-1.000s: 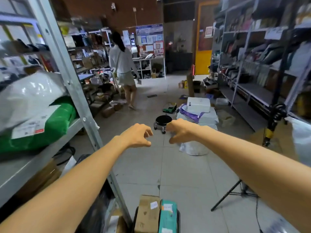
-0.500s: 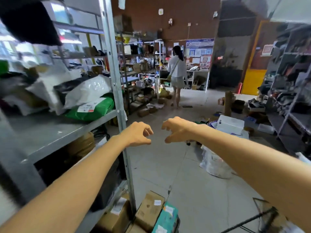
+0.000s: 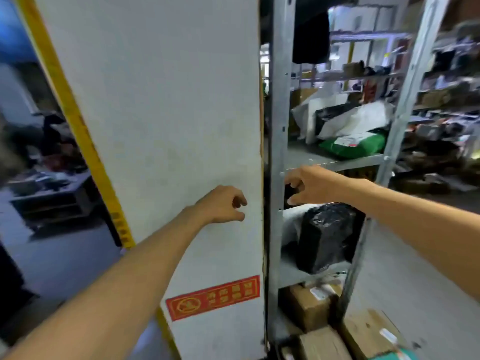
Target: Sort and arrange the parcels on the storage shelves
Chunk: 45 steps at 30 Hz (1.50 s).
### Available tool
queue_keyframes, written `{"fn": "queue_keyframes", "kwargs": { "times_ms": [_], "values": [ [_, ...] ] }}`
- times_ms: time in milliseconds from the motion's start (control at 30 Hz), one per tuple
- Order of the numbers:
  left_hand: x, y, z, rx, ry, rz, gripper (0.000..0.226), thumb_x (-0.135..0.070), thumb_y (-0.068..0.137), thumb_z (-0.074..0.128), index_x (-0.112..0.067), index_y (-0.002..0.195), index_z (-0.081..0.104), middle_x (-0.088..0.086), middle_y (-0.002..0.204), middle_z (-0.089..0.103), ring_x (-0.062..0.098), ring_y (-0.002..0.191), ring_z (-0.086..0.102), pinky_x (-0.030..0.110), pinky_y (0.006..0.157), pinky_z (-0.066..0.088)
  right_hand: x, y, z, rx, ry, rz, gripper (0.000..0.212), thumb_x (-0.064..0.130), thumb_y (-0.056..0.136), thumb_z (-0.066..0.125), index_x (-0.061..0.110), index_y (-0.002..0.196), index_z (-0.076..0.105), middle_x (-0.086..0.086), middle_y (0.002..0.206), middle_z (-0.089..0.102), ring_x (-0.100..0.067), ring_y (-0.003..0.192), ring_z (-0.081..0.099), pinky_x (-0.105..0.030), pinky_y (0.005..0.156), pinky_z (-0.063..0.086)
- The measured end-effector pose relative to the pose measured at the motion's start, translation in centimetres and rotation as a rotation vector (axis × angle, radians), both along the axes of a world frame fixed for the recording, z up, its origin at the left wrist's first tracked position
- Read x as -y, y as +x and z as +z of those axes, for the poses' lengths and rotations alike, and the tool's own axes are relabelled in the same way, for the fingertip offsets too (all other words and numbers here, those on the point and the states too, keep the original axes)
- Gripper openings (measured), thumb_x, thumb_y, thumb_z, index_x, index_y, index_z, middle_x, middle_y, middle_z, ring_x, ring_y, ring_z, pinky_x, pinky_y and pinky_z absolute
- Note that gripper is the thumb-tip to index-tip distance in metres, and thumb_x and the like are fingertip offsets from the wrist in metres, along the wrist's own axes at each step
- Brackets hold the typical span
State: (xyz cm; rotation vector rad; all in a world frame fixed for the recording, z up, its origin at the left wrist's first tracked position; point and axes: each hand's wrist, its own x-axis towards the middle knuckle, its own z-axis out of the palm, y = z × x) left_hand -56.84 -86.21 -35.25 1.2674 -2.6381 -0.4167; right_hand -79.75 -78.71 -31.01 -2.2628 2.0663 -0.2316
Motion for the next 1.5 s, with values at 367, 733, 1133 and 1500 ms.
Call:
{"fn": "queue_keyframes", "kwargs": {
  "times_ms": [367, 733, 1133, 1500],
  "values": [
    [-14.7, 33.1, 1.0, -0.025, 0.088, 0.709, 0.034, -0.022, 0.084, 0.071, -0.017, 0.117, 0.066, 0.001, 0.108, 0.068, 0.011, 0.089, 0.062, 0.029, 0.083, 0.054, -0.2, 34.3, 0.5, 0.09, 0.089, 0.737, 0.059, 0.028, 0.082, 0.075, 0.012, 0.134, 0.053, -0.009, 0.126, 0.059, -0.023, 0.112, 0.058, -0.034, 0.093, 0.049],
    [-33.2, 46.6, 6.3, 0.04, -0.039, 1.368, 0.027, -0.017, 0.079, 0.075, -0.013, 0.106, 0.07, 0.001, 0.102, 0.07, 0.017, 0.098, 0.066, 0.022, 0.081, 0.05, -7.1, 55.0, 4.4, 0.158, 0.158, 1.304, 0.059, 0.028, 0.08, 0.076, 0.016, 0.133, 0.053, -0.007, 0.125, 0.056, -0.022, 0.111, 0.057, -0.037, 0.095, 0.05],
    [-37.8, 50.9, 7.5, 0.031, -0.061, 1.649, 0.032, -0.025, 0.082, 0.072, -0.021, 0.114, 0.068, -0.003, 0.11, 0.067, 0.015, 0.097, 0.064, 0.027, 0.09, 0.049, -8.4, 64.9, 4.2, 0.158, 0.114, 1.501, 0.064, 0.031, 0.079, 0.075, 0.02, 0.136, 0.048, -0.002, 0.124, 0.054, -0.014, 0.105, 0.052, -0.029, 0.09, 0.046],
    [-38.5, 62.5, 10.1, 0.047, -0.25, 1.752, 0.034, -0.027, 0.081, 0.075, -0.02, 0.113, 0.069, -0.001, 0.11, 0.068, 0.017, 0.1, 0.063, 0.026, 0.085, 0.047, -7.2, 76.5, 5.2, 0.161, 0.032, 1.481, 0.065, 0.027, 0.083, 0.072, 0.018, 0.14, 0.043, -0.004, 0.131, 0.053, -0.02, 0.114, 0.054, -0.035, 0.095, 0.048]
  ]
}}
